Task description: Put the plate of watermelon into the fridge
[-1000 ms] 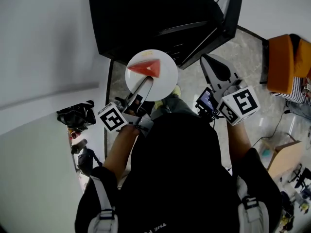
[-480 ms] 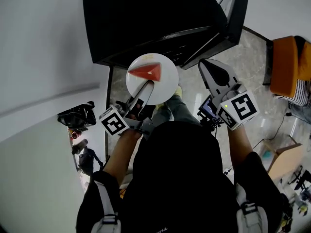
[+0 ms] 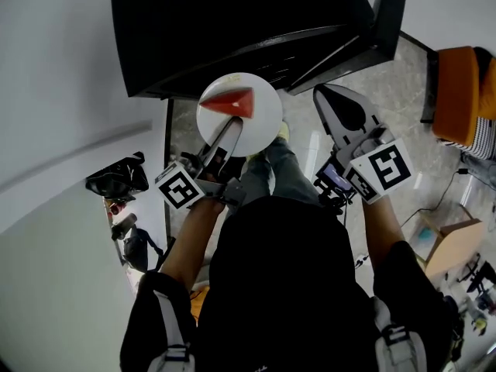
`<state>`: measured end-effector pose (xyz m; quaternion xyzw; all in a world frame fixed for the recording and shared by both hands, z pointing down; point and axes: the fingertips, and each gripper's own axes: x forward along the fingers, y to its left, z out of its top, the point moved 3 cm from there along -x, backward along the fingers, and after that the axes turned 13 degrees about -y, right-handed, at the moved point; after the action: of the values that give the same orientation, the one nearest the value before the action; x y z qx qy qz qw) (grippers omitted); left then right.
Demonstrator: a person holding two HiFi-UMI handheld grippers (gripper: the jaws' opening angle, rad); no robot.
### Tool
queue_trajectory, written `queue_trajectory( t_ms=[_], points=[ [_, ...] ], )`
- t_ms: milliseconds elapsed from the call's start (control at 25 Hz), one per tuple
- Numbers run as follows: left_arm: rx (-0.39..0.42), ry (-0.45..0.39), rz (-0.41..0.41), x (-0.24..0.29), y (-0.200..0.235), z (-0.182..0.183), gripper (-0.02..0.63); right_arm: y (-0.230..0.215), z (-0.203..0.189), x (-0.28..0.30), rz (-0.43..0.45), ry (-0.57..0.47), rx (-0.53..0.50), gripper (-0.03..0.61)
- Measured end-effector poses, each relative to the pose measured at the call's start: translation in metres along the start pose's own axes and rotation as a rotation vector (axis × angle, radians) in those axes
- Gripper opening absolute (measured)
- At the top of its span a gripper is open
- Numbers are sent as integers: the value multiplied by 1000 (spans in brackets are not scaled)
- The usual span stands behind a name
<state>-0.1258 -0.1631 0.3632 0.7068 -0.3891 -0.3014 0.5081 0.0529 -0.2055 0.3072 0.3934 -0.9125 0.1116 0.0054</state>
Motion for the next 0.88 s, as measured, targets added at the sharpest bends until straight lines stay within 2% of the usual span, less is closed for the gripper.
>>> queue_trajectory(
  t_ms=[200, 440, 880],
  points=[
    [-34, -6, 25, -6, 19, -6, 23, 1, -12, 6, -4, 13, -2, 14],
    [-14, 5, 39, -9, 37, -11, 23, 1, -28, 7, -18, 8, -1, 14],
    [-36, 9, 37, -12, 66, -16, 23, 2, -61, 10, -47, 17, 12, 14]
  ],
)
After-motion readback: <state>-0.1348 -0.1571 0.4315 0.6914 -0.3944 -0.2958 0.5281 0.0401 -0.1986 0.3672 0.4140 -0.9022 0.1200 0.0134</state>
